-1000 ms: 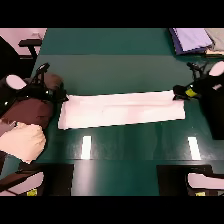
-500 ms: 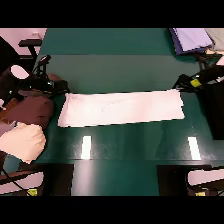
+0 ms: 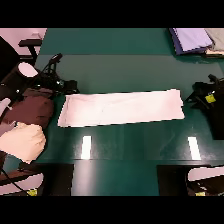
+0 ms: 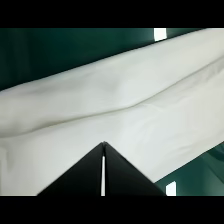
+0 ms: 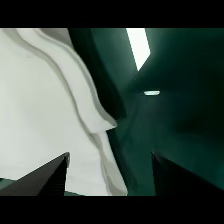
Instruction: Fold the shirts.
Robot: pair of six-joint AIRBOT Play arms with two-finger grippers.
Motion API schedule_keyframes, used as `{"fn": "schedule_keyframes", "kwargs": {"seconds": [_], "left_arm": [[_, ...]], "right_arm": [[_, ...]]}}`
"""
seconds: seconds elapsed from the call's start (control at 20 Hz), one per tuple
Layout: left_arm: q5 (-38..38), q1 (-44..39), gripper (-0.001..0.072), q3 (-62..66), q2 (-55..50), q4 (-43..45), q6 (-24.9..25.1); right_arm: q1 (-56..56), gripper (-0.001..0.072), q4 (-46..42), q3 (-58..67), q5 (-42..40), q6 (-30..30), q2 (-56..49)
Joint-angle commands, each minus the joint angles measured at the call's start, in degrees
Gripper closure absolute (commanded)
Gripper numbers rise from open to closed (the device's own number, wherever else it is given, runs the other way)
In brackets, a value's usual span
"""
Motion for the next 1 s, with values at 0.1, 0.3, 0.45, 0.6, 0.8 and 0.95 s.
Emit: {"fn": "schedule_keyframes", "kwargs": {"seconds": [0.1, 0.3, 0.45, 0.6, 0.8, 0.95], "left_arm": [[7.08, -7.13, 0.0681, 0.09, -0.04, -0.28, -3.48], [12.55, -11.72, 0.0681, 0.15, -2.67, -1.49, -6.62], [14.19, -15.45, 0.0681, 1.44, -7.63, -3.63, -6.58], [14.08, -18.97, 0.0682, 5.46, -13.86, -4.39, -6.56], [13.90, -22.80, 0.0682, 13.03, -21.62, -4.46, -6.60], [12.44, -24.39, 0.0681, 17.55, -25.94, -4.37, -6.64]], "right_arm": [[0.17, 0.0164, 9.35, -8.46, -7.28, -5.95, -0.20], [4.76, 0.0358, 11.72, -9.77, -10.80, -7.56, -0.20], [7.72, 0.0673, 11.69, -7.74, -9.49, -9.07, -0.11], [8.90, 0.0698, 12.22, -1.79, -3.63, -8.96, 1.68], [13.40, 0.0698, 12.22, 7.28, -0.11, -5.60, 9.18], [19.19, 0.0698, 12.22, 12.74, -0.31, -3.69, 13.81]]}}
